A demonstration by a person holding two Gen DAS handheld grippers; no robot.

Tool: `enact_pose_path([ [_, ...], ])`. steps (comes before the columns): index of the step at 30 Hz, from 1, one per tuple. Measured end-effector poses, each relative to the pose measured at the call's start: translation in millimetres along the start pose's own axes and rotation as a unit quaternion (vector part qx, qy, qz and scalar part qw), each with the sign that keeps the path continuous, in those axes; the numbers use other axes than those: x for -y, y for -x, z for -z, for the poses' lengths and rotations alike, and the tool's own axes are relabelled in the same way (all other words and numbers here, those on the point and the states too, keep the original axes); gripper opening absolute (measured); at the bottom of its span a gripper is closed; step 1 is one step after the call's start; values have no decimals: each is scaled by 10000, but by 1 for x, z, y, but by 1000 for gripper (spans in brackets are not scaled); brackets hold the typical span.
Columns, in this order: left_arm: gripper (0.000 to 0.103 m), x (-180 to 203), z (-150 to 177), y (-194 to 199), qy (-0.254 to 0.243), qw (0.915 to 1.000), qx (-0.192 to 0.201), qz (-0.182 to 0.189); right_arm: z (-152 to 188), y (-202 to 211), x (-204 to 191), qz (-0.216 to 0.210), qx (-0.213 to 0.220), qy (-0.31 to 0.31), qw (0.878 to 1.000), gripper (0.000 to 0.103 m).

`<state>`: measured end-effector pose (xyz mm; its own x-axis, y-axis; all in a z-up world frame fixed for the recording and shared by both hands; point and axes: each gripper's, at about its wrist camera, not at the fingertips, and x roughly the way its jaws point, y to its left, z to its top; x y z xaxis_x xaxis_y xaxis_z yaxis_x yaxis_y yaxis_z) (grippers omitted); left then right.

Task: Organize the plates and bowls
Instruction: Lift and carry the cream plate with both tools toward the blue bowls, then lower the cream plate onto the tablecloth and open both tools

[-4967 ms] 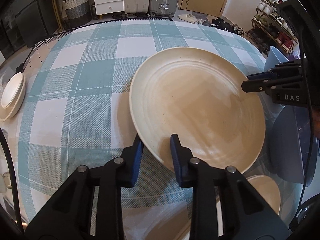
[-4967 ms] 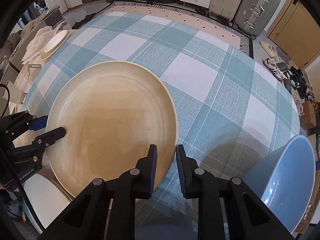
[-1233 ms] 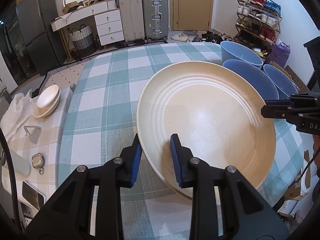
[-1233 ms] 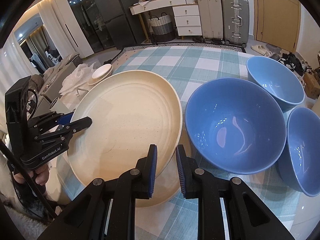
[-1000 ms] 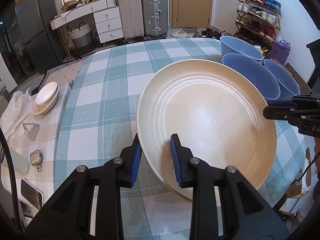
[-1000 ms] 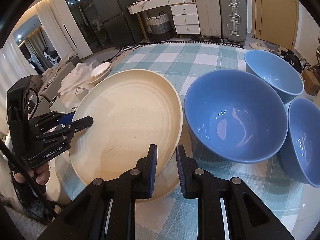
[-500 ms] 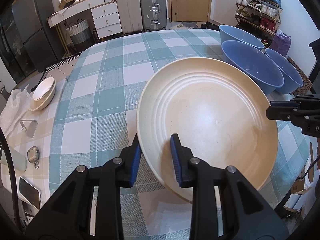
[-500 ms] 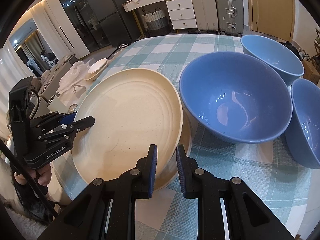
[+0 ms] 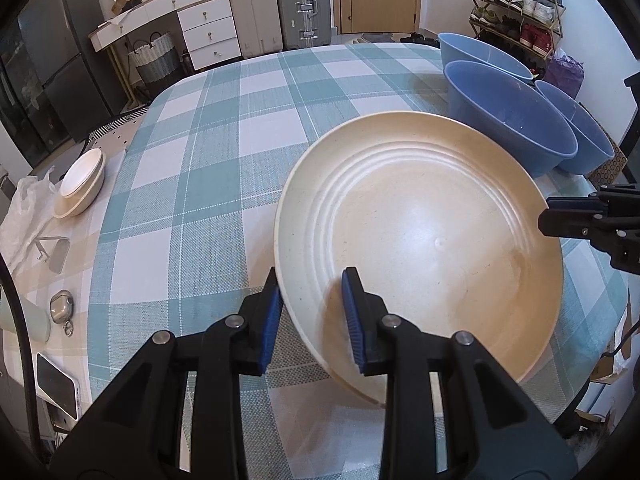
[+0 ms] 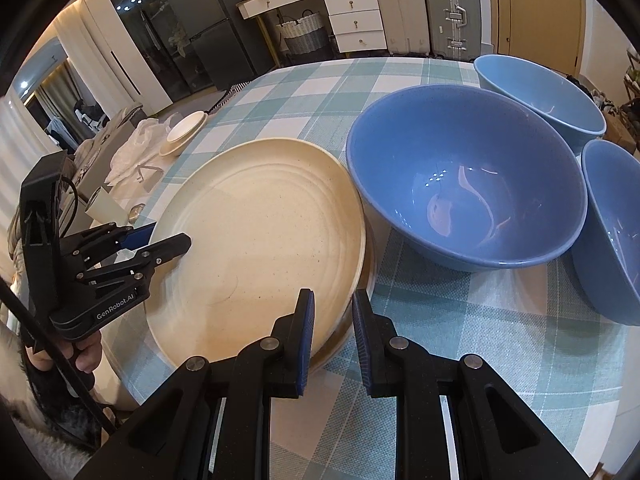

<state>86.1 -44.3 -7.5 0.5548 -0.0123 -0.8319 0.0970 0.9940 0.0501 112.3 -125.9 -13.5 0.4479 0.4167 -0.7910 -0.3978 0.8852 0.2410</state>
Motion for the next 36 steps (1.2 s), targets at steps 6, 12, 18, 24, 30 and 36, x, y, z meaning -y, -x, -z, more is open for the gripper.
enact_pose_path([
  [6, 26, 1, 1, -8, -30, 10000, -46, -46, 1, -4, 0, 73, -24, 21, 10000, 20],
  [12, 26, 2, 2, -12, -43, 9999, -91, -74, 2, -7, -3, 119, -45, 49, 9999, 20],
  [18, 26, 3, 3, -15, -108, 9998, -99, -125, 4, -7, -2, 119, -54, 36, 9999, 20],
  [24, 26, 5, 3, -17, -168, 9996, -108, -189, 4, -8, -2, 142, -65, 46, 9999, 20],
  [30, 31, 7, 2, -18, -209, 9995, -143, -190, 5, -9, -1, 172, -70, 59, 9998, 20],
  [36, 40, 11, 2, -20, -223, 9995, -167, -156, 6, -9, 1, 150, -94, 14, 9998, 20],
])
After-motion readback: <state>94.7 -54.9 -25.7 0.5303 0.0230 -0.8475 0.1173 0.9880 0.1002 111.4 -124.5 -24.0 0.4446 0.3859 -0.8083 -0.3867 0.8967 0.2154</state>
